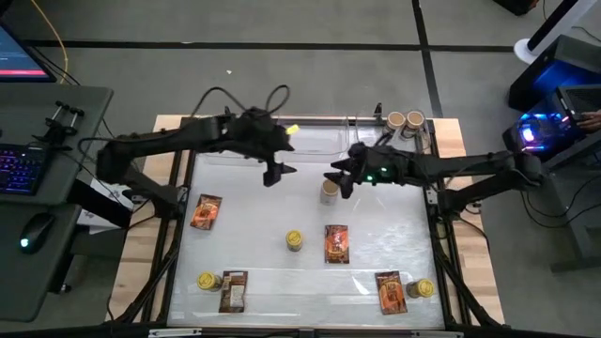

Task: Sort spices by type
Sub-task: Put the gold seasoning bottle into the right transparent bin

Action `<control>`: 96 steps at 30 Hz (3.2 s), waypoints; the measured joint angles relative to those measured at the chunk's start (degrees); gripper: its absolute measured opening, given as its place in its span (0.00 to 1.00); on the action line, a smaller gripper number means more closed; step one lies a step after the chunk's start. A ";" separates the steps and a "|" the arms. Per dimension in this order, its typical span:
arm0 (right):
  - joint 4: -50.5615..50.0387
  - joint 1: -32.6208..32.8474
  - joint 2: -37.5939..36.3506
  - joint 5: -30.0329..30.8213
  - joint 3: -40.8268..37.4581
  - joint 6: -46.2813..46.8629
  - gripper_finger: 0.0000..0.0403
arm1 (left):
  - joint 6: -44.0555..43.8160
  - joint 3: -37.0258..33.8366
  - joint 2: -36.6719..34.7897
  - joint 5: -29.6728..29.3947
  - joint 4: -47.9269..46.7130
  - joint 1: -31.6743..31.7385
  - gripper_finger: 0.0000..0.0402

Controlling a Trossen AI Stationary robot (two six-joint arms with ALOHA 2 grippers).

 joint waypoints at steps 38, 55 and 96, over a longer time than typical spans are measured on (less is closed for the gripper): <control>-34.29 -5.07 24.74 -14.39 19.18 -29.19 0.95 | -7.74 -7.18 -10.54 -1.14 -10.54 -0.08 0.75; -32.79 -5.18 27.59 -14.00 19.48 -26.74 0.67 | -3.05 -7.18 -11.33 0.80 -11.17 -0.09 0.75; -48.71 -44.13 23.29 2.74 28.95 -3.11 0.67 | -25.61 -36.64 -21.48 -0.89 35.06 3.07 0.75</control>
